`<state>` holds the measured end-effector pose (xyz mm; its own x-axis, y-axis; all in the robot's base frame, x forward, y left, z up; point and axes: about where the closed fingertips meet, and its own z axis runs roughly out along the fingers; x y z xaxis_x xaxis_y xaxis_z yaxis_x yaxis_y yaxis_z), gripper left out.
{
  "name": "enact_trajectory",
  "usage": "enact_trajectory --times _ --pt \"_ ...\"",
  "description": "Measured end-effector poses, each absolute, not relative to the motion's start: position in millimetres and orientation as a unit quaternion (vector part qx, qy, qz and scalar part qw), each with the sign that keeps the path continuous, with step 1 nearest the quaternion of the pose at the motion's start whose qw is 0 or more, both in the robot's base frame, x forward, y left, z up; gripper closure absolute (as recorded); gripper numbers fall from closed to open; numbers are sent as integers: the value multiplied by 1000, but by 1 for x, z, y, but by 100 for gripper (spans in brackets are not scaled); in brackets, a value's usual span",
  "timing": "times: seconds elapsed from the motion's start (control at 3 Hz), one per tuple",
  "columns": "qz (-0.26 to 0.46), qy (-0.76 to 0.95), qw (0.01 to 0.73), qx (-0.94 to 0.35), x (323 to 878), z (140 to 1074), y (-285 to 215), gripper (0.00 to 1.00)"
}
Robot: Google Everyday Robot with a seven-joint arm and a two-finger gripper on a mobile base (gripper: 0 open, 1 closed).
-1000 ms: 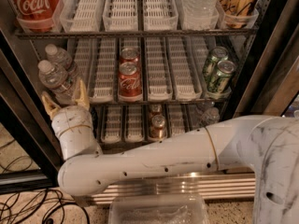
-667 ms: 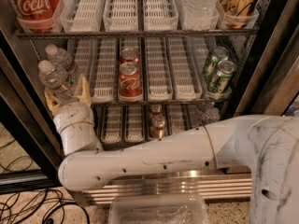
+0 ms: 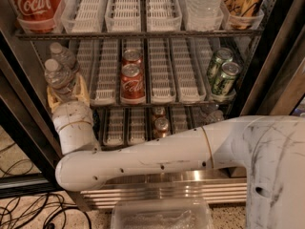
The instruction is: Pick water bottle from middle shelf of fridge
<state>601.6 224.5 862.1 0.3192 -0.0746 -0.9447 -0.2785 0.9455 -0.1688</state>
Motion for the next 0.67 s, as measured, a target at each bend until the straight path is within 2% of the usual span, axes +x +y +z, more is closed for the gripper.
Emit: enact_trajectory --times 0.67 --pt "63 585 795 -147 604 860 228 100"
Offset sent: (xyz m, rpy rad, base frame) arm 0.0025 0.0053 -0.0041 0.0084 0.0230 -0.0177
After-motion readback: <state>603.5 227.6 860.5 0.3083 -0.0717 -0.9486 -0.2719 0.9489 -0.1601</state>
